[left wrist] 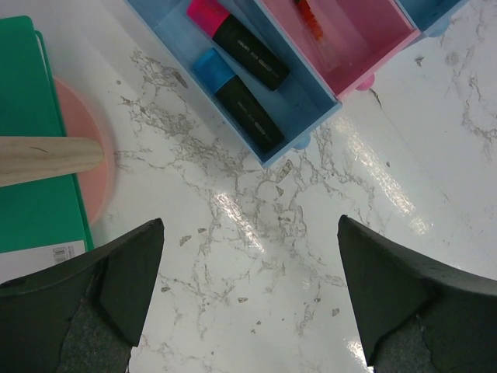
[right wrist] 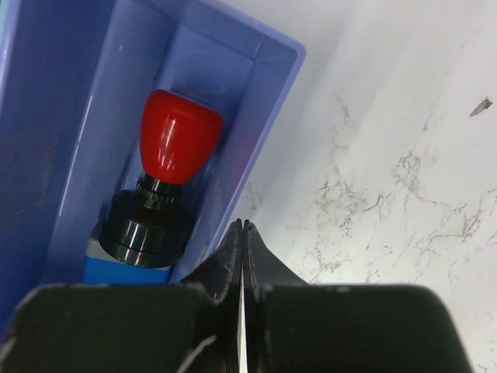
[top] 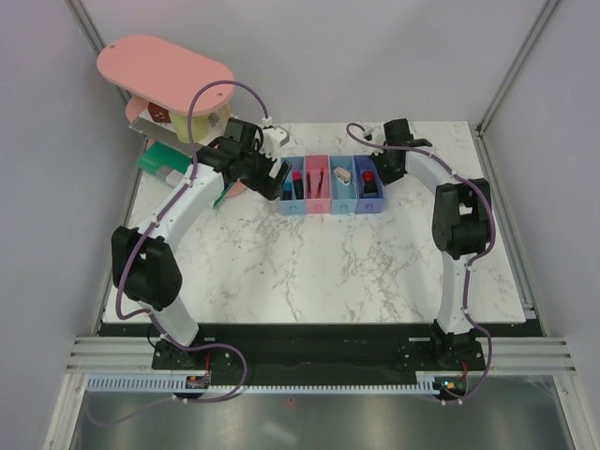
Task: Sort the stationery into containers
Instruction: Move the storage box to the center of the board.
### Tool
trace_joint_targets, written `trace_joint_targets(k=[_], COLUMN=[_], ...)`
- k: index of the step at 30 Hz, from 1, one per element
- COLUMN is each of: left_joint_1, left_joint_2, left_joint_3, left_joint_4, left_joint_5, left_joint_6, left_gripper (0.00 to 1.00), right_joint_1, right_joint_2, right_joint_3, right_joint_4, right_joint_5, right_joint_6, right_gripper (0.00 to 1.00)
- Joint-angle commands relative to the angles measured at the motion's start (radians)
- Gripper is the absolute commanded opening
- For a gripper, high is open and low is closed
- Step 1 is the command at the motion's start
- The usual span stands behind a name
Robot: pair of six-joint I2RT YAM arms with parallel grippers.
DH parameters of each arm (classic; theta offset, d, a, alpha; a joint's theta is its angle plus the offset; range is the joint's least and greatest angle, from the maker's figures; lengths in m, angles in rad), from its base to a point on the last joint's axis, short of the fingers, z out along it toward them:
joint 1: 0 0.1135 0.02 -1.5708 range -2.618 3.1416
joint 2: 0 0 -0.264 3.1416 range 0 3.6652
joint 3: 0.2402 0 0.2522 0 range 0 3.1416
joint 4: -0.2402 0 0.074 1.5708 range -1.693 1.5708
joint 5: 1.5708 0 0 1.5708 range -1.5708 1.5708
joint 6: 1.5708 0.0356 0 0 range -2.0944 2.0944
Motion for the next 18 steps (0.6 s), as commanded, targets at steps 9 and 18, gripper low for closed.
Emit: trace_joint_targets(k=[9,18], left_joint_1=[0.012,0.018], left_joint_2=[-0.058,-0.102], left_joint_3=[-0.022,-0.037], left_joint_4=[0.055,0.064], left_joint_5=[0.030,0.029], left_joint_6=[-0.015,-0.011], left_gripper=[1.00,1.00], right_joint_1=[0.049,0.019], right_joint_2=[-0.070,-0.150], right_joint_3=[-0.024,-0.036], right_joint_4=[0.030,0.008], right_joint_5=[0.002,0.062], right_joint_6=[0.007,-0.019], right_gripper=[0.00,0.00])
